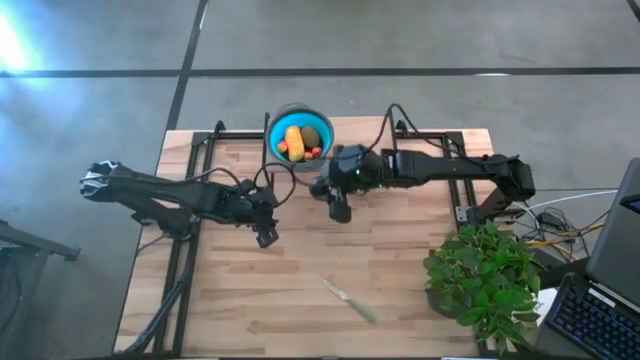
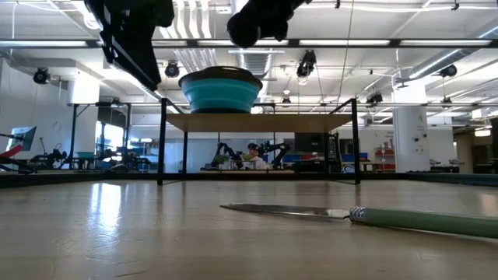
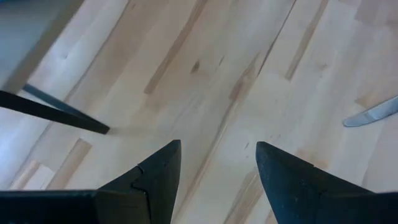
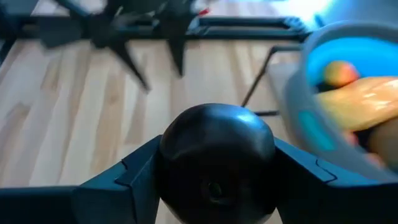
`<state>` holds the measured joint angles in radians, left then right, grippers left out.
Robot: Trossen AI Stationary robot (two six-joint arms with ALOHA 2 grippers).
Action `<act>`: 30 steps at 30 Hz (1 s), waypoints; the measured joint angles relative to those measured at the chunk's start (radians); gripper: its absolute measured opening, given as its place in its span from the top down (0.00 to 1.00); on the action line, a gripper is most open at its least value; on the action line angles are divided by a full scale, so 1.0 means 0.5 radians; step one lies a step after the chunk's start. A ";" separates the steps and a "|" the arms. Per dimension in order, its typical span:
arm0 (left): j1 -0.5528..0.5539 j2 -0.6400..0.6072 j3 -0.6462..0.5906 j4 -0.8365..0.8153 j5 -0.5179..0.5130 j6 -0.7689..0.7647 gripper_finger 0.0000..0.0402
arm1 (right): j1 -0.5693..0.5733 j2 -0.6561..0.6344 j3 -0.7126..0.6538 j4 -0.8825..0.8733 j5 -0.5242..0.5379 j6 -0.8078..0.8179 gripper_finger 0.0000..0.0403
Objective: Pick & Place Fruit
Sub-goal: Put the plum into the blue strainer bowl on the shelf
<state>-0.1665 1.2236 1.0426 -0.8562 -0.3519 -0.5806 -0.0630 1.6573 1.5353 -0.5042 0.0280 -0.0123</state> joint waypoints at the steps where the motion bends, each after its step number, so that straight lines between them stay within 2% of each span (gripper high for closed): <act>1: 0.000 0.000 -0.019 0.008 0.001 -0.009 0.47 | -0.023 0.000 0.004 0.029 0.001 0.000 0.44; 8: 0.000 0.001 -0.098 0.073 0.000 -0.035 0.47 | -0.187 0.000 0.004 0.207 0.000 0.033 0.39; 16: 0.000 0.001 -0.102 0.075 -0.005 -0.043 0.47 | -0.337 0.002 0.003 0.515 0.000 0.027 0.43; 23: 0.002 0.002 -0.102 0.075 -0.010 -0.042 0.47 | -0.432 0.105 0.003 0.632 0.000 0.048 0.37; 30: 0.002 0.002 -0.102 0.076 -0.011 -0.038 0.47 | -0.444 0.211 0.001 0.651 0.000 0.012 0.43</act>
<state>-0.1658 1.2243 0.9916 -0.8185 -0.3572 -0.5995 -0.2848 1.7626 1.5356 -0.1786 0.0278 -0.0064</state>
